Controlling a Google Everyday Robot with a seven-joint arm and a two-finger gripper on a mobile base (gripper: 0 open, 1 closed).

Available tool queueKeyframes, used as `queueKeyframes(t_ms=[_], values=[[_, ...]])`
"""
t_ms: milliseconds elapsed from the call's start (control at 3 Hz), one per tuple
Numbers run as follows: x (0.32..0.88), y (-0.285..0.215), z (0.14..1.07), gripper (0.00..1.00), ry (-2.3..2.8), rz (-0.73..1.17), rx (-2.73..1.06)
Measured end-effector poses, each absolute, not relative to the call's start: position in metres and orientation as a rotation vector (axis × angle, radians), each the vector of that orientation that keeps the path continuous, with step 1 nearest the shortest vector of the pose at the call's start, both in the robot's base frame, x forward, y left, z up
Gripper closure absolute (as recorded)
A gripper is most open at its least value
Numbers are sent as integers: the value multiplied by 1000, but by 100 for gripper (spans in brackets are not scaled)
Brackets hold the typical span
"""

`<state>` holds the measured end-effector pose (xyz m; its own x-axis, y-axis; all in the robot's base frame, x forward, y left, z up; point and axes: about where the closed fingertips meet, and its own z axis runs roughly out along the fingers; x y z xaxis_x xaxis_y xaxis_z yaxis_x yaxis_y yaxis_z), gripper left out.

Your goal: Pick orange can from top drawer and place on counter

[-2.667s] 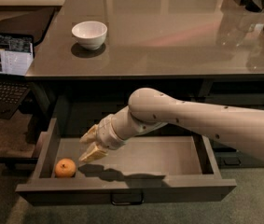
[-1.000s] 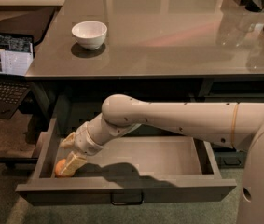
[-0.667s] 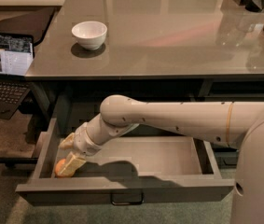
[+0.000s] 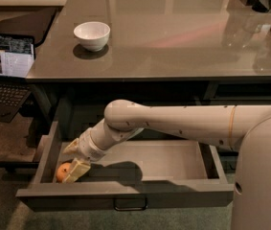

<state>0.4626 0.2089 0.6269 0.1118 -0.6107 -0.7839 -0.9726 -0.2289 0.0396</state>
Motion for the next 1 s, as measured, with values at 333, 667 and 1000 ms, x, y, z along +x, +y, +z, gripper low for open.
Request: queueKeyframes(t_ms=[333,667,1000], values=[[462,208,621,51,1539,974,-1905],[462,207,619,74,1536,980,-1905],[462,205,618,97,1526,989,-1900]])
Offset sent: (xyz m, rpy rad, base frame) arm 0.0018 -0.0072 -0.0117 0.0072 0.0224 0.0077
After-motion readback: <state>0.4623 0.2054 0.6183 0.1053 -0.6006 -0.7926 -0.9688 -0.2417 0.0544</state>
